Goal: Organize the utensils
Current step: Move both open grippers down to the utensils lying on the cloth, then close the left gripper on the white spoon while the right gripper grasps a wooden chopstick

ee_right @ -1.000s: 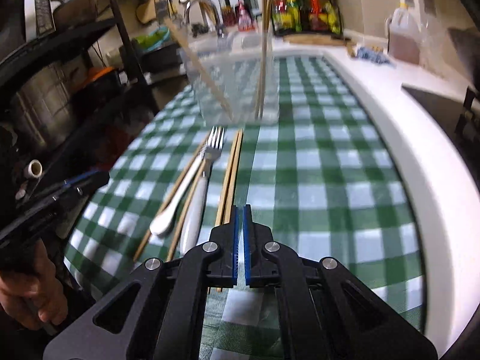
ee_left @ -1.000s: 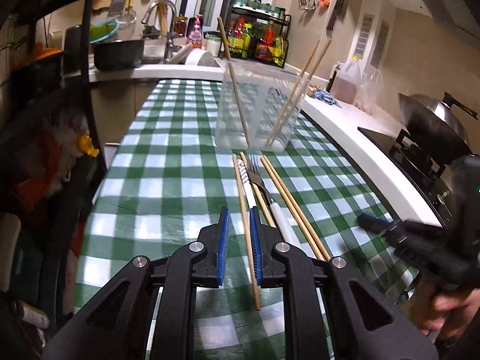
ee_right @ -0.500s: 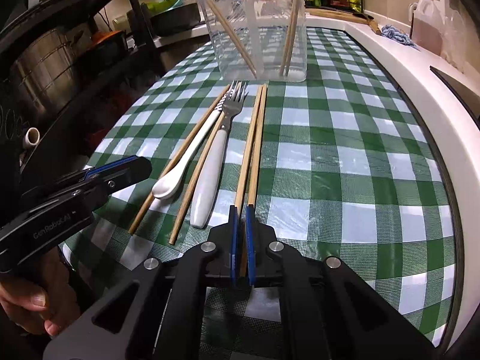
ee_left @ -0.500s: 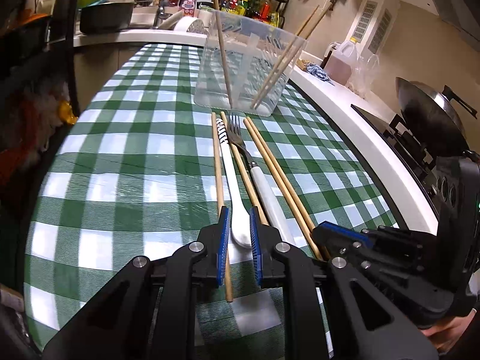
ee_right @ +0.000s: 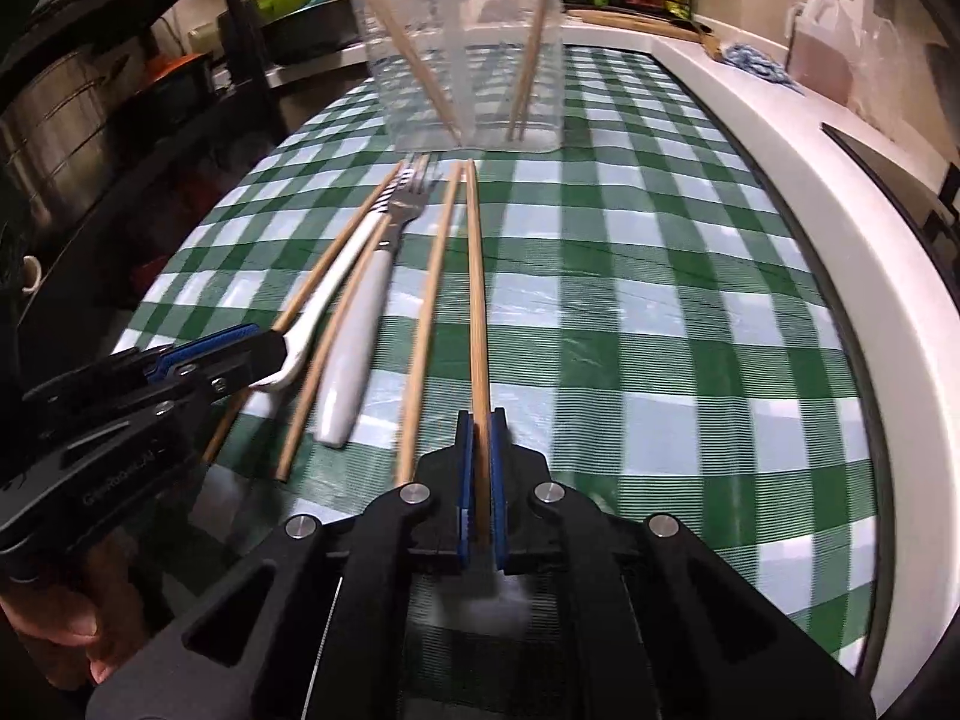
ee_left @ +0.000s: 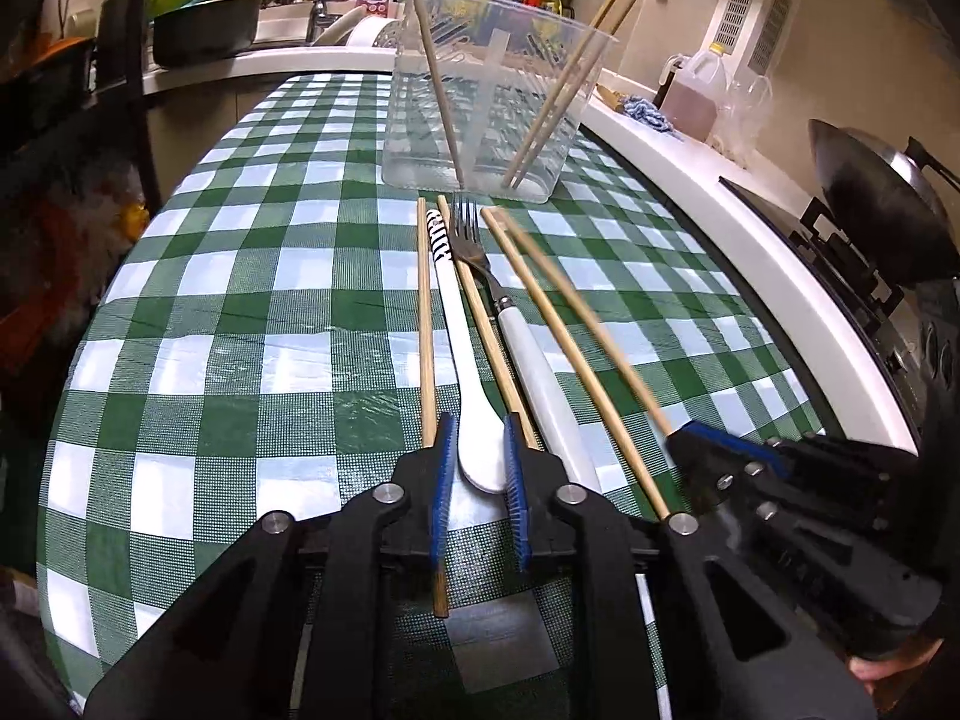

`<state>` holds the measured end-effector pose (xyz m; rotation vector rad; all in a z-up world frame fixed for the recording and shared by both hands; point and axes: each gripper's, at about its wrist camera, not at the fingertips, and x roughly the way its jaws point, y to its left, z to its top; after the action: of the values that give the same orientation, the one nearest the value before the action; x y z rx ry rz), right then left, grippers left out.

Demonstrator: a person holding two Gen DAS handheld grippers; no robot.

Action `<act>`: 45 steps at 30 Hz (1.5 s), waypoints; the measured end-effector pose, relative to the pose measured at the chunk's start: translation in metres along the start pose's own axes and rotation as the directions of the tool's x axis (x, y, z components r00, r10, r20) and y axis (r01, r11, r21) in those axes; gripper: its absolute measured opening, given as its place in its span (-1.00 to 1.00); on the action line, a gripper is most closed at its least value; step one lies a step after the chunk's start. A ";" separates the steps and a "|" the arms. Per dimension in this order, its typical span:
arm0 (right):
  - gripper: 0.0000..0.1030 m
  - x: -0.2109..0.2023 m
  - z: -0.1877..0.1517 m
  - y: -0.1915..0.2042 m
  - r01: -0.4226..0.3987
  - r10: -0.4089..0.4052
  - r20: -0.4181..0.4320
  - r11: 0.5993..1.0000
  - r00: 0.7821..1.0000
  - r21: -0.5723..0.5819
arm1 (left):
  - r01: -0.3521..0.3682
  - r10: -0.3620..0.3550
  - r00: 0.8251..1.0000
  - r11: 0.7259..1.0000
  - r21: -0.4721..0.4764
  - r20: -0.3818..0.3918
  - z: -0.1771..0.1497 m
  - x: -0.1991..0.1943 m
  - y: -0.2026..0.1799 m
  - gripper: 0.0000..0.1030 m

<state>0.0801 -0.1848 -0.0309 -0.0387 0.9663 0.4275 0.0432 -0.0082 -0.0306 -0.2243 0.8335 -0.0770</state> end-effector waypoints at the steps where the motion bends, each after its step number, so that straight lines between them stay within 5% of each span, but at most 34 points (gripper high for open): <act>1: -0.90 0.000 0.000 -0.002 0.008 -0.008 -0.003 1.000 1.000 0.005 | -0.001 0.001 1.000 1.000 0.001 -0.002 -0.001 0.001 -0.001 -0.58; 12: -0.90 0.000 0.000 -0.007 0.020 -0.020 -0.017 1.000 1.000 0.011 | -0.078 0.078 0.997 0.995 0.057 0.016 -0.005 0.006 -0.019 -0.60; 34: -0.90 0.000 -0.001 -0.004 0.016 -0.016 -0.001 1.000 1.000 0.014 | -0.199 0.204 0.976 0.977 -0.079 0.070 0.001 -0.016 0.012 -0.81; 45: -0.89 0.000 -0.001 -0.001 0.008 -0.008 0.016 1.000 1.000 0.014 | -0.269 0.282 0.944 0.958 -0.097 0.172 0.003 -0.039 0.035 -0.81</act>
<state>0.0796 -0.1862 -0.0322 -0.0266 0.9526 0.4135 0.0186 0.0327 -0.0086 -0.1777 0.6765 0.2348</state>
